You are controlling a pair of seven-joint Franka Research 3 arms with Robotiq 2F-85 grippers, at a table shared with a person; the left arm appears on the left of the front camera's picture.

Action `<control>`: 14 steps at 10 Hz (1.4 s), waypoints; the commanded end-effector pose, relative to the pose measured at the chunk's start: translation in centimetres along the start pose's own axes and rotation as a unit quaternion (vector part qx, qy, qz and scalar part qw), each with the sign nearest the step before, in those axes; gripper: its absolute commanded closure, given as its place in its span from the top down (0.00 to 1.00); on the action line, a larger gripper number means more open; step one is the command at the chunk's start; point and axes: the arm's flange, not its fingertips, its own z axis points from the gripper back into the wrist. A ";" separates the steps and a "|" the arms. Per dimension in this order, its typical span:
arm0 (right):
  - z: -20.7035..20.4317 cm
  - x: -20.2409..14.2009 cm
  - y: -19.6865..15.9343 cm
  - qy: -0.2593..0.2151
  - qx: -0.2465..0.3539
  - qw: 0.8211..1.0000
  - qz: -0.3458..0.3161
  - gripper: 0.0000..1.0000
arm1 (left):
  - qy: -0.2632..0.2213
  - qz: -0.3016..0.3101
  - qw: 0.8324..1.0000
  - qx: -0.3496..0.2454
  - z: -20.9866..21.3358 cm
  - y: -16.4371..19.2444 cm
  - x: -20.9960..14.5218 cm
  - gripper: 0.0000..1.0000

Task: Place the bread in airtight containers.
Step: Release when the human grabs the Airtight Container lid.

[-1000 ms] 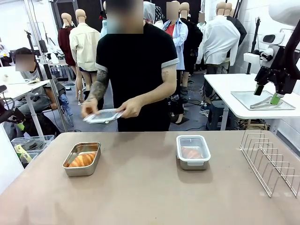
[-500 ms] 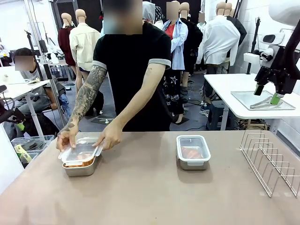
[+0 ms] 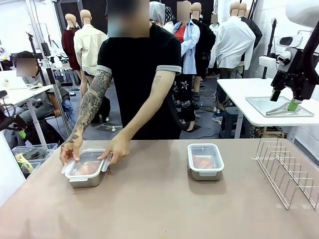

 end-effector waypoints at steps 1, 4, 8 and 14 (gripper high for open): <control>-0.1 -0.1 0.1 0.005 0.003 1.000 0.001 1.00 | -0.002 -0.001 1.000 0.011 0.1 0.1 -0.2 1.00; -0.1 -0.1 0.1 0.005 0.003 1.000 0.001 1.00 | -0.002 -0.001 1.000 0.011 0.1 0.1 -0.2 1.00; -0.1 -0.1 0.1 0.005 0.003 1.000 0.001 1.00 | -0.002 -0.001 1.000 0.011 0.1 0.1 -0.2 1.00; -0.1 -0.1 0.1 0.005 0.003 1.000 0.001 1.00 | -0.002 -0.001 1.000 0.011 0.1 0.1 -0.2 1.00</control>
